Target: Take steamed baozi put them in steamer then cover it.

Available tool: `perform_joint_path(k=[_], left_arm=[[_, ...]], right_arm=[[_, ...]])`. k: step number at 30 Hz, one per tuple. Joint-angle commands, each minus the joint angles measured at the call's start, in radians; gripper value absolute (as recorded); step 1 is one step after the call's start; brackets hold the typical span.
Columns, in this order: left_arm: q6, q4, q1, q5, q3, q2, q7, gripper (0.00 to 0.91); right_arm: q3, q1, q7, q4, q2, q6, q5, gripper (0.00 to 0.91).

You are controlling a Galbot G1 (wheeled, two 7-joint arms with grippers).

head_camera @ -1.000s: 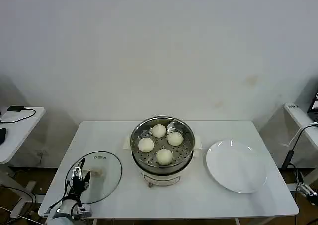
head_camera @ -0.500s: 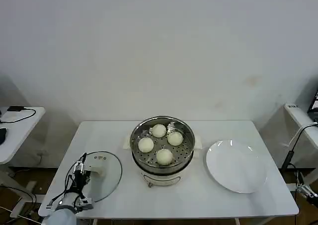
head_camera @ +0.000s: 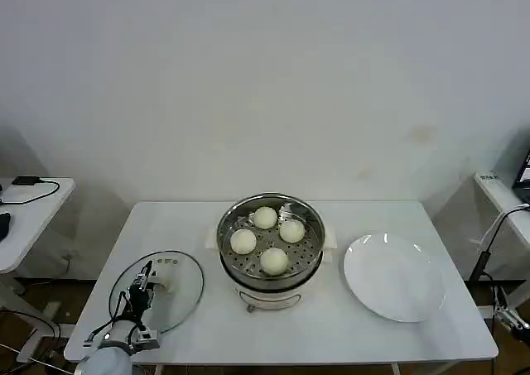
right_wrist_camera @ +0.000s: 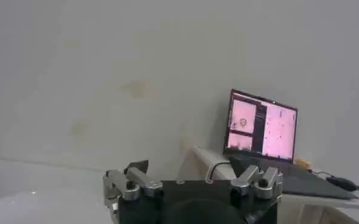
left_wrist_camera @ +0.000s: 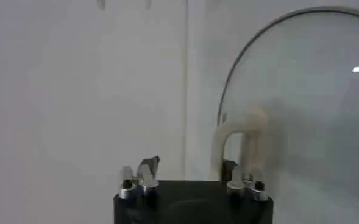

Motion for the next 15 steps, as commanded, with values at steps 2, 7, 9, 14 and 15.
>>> perform_joint_path(k=[2,7,9,14,15], left_arm=[[-0.030,0.016,-0.002,-0.007,-0.002,-0.012,-0.032,0.000],[-0.031,-0.013,0.030,0.010,-0.023,-0.039,-0.086,0.000],[-0.029,-0.038,0.053,0.054,-0.039,-0.059,-0.110,0.000],[0.029,-0.151,0.118,0.048,-0.063,-0.110,-0.166,0.000],[0.039,-0.168,0.122,0.040,-0.065,-0.114,-0.171,0.000]], right_arm=[[-0.002,0.001,0.004,0.002,0.001,0.001,0.000,0.907],[-0.012,0.008,0.008,0.007,0.004,0.001,-0.004,0.907],[-0.016,0.010,0.012,0.012,0.004,-0.001,-0.008,0.907],[-0.038,-0.005,0.018,0.030,-0.001,0.005,-0.025,0.907],[-0.038,-0.007,0.018,0.031,-0.001,0.006,-0.025,0.907]])
